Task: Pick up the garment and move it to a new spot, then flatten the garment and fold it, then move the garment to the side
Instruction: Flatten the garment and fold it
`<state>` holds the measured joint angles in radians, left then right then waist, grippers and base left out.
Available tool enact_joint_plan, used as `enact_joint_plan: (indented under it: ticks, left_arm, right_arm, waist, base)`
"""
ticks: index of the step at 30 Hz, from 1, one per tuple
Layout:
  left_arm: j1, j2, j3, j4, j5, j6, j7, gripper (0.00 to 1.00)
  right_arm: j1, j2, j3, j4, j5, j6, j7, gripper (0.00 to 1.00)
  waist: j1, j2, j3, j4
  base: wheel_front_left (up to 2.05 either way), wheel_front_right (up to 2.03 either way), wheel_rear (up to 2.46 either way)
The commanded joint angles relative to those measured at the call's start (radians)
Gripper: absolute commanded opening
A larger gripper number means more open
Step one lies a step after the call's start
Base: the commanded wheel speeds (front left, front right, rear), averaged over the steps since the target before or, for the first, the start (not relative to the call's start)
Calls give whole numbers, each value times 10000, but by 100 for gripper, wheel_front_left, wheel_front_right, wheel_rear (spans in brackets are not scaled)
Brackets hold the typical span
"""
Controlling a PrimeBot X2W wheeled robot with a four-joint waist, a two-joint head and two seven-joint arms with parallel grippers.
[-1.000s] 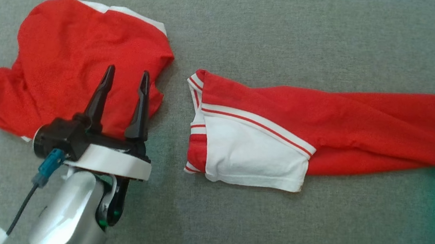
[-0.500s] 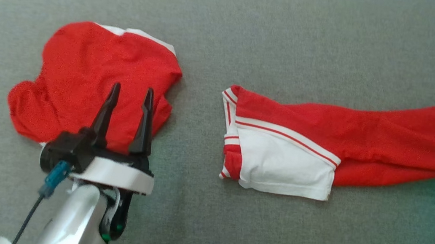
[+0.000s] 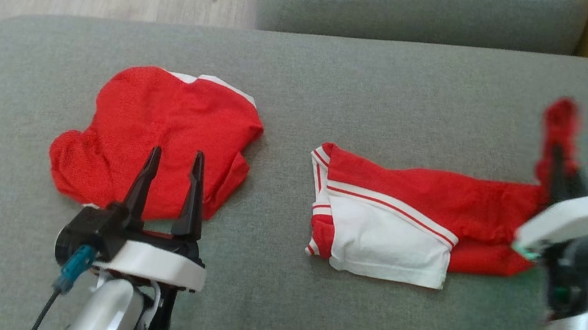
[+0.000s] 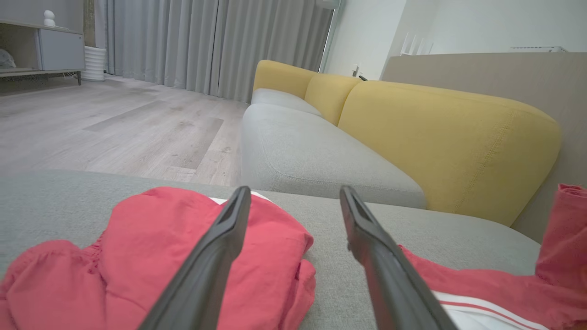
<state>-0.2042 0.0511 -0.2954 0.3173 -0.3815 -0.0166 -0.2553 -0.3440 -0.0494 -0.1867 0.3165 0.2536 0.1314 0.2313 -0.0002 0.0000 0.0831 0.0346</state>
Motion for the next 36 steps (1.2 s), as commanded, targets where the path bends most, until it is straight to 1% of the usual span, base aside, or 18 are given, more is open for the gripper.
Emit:
enact_joint_plan:
  ticks: [1,6,14,21,27,31,32,33,35,36]
  left_arm:
    - [-225,28,241,-334,-28,64,-64,100]
    - [-195,70,162,-340,-29,49,-54,100]
    - [-132,122,10,-403,-38,71,33,100]
    - [-93,175,-51,-472,-69,113,73,100]
    - [-53,174,-109,-489,-107,154,67,100]
    - [-32,171,-123,-497,-135,170,58,100]
    - [-26,170,-128,-502,-146,172,55,100]
    - [-24,168,-132,-506,-155,177,52,100]
    - [-24,165,-136,-505,-176,187,46,100]
    - [-25,164,-140,-504,-187,190,42,100]
  right_arm:
    - [-129,-14,734,-338,372,-7,-160,0]
    - [92,-11,2717,209,1410,-7,-825,0]
    - [71,-10,5224,1589,2438,-7,-1995,0]
    - [-145,-9,6325,2483,2965,-7,-2647,0]
    - [-356,-9,6847,3093,3352,-7,-3069,0]
    - [-473,-9,7241,3260,3592,-7,-3126,0]
    - [-540,-9,7416,3212,3668,-7,-3221,23]
    - [-585,-9,7619,3116,3822,-7,-3275,100]
    - [-691,-9,7927,2939,4105,-7,-3406,100]
    - [-796,-9,7969,2942,4048,-7,-3530,100]
  waist:
    - [2,0,-70,55]
    - [2,0,-110,221]
    - [2,0,-93,587]
    - [2,0,-53,810]
    - [2,0,-34,892]
    - [2,0,-17,888]
    - [2,0,-10,883]
    - [2,0,-2,877]
    - [2,0,8,853]
    - [2,0,13,836]
  base:
    - [0,0,0]
    - [0,0,0]
    - [0,0,0]
    - [0,0,0]
    - [0,0,0]
    - [0,0,0]
    - [0,0,0]
    - [0,0,0]
    - [0,0,0]
    - [0,0,0]
